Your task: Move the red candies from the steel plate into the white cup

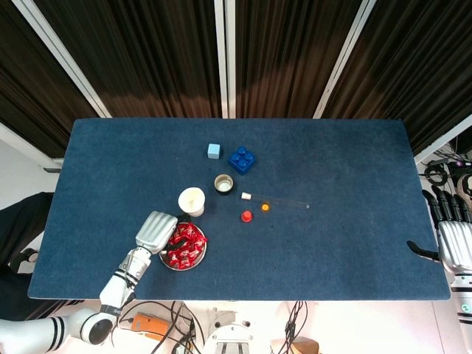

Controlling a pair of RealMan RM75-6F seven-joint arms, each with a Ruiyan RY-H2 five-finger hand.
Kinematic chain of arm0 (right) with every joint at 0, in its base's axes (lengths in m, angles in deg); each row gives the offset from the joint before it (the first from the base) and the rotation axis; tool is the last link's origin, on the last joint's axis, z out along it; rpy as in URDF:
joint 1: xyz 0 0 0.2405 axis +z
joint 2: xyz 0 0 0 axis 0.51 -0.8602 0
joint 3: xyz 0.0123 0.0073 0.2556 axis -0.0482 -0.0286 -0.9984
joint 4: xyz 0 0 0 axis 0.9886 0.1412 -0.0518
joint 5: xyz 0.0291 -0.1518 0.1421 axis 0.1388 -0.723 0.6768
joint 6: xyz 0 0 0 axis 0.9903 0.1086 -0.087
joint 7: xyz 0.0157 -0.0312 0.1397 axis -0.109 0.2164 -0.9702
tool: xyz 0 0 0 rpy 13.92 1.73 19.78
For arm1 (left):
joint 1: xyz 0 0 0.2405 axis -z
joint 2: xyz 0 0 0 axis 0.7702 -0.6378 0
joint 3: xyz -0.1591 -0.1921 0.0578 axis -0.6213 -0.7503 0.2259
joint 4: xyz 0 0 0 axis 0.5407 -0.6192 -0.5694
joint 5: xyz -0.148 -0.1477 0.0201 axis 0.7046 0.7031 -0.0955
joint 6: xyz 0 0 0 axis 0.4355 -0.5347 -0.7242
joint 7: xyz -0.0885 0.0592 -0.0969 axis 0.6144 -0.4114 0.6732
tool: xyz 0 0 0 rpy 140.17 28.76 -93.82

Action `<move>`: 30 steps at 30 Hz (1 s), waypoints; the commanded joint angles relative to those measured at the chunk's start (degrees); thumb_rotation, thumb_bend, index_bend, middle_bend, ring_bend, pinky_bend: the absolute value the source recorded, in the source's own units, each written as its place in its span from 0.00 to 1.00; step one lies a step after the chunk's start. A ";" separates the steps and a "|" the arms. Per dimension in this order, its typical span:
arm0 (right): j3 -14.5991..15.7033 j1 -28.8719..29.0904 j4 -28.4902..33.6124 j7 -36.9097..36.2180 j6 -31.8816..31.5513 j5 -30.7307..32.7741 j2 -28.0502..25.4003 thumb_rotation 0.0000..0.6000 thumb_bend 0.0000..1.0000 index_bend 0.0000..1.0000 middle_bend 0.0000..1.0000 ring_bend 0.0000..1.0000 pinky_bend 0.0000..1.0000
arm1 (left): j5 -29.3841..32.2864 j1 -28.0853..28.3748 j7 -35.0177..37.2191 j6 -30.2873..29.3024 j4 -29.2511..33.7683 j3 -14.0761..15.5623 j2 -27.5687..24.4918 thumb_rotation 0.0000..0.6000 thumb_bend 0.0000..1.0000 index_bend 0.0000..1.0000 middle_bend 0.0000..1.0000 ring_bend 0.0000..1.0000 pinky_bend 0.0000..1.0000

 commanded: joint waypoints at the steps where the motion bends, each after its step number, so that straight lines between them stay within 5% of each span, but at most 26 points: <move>1: 0.02 0.03 -0.13 -0.08 0.17 0.13 0.09 1.00 0.26 0.00 0.03 0.00 0.00 | 0.39 0.36 0.03 0.41 -0.77 0.24 0.56 1.00 0.24 0.38 0.92 0.94 0.83; 30: 0.12 0.30 -0.60 -0.10 1.50 1.31 0.40 1.00 0.26 0.00 0.03 0.00 0.01 | 2.08 1.88 0.04 1.16 -4.50 1.75 3.03 1.00 0.29 0.48 0.92 0.94 0.83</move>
